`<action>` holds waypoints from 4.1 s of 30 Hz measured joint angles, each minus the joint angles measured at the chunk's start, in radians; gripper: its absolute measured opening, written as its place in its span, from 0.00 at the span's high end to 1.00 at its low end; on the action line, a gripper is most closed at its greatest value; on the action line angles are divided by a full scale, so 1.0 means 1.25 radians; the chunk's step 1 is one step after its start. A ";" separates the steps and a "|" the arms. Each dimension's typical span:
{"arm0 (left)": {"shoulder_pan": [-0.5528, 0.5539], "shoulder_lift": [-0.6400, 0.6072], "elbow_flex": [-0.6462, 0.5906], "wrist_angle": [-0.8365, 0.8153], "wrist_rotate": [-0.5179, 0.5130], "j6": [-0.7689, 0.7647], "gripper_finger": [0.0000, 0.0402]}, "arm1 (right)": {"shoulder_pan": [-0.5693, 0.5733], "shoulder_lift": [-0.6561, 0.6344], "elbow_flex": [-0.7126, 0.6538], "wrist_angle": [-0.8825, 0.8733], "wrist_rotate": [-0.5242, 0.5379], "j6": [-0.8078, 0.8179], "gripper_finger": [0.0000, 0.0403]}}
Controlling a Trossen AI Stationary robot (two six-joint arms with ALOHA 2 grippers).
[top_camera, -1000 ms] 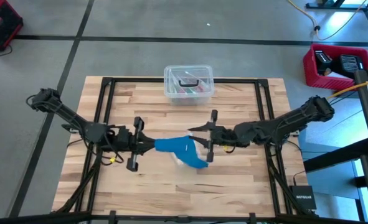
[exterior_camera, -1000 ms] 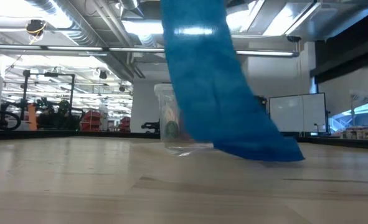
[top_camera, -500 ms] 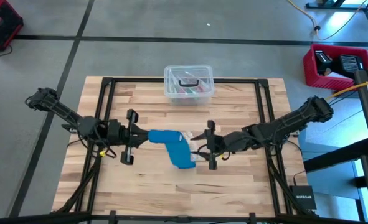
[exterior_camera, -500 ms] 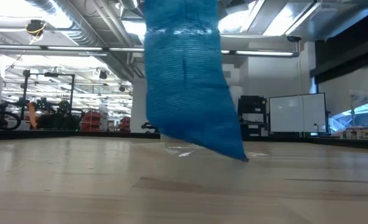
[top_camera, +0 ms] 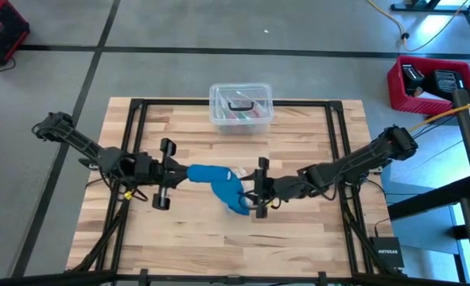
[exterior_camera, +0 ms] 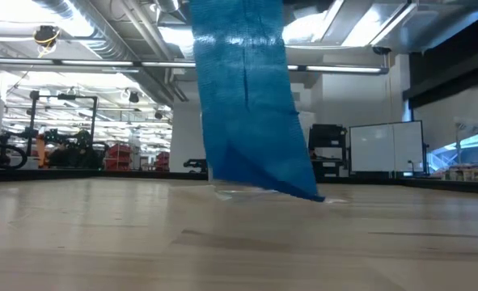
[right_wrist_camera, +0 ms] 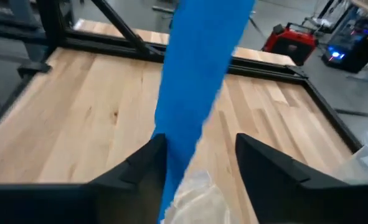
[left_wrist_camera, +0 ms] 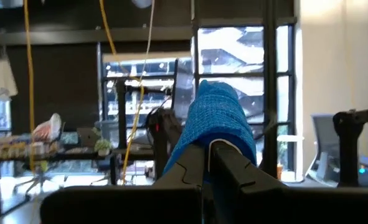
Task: Roll bandage
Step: Roll the blue bandage
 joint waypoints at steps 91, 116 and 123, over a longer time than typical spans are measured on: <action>0.242 -0.010 -0.171 0.115 -0.361 0.681 1.00 | 0.193 0.116 0.414 -0.148 0.022 -0.256 1.00; -0.098 0.271 -0.192 -0.090 -0.340 0.227 1.00 | -0.122 0.122 0.647 -0.174 -0.127 0.047 0.99; -0.256 0.311 -0.127 -0.091 -0.319 0.097 1.00 | -0.254 0.126 0.596 -0.332 -0.121 0.040 0.99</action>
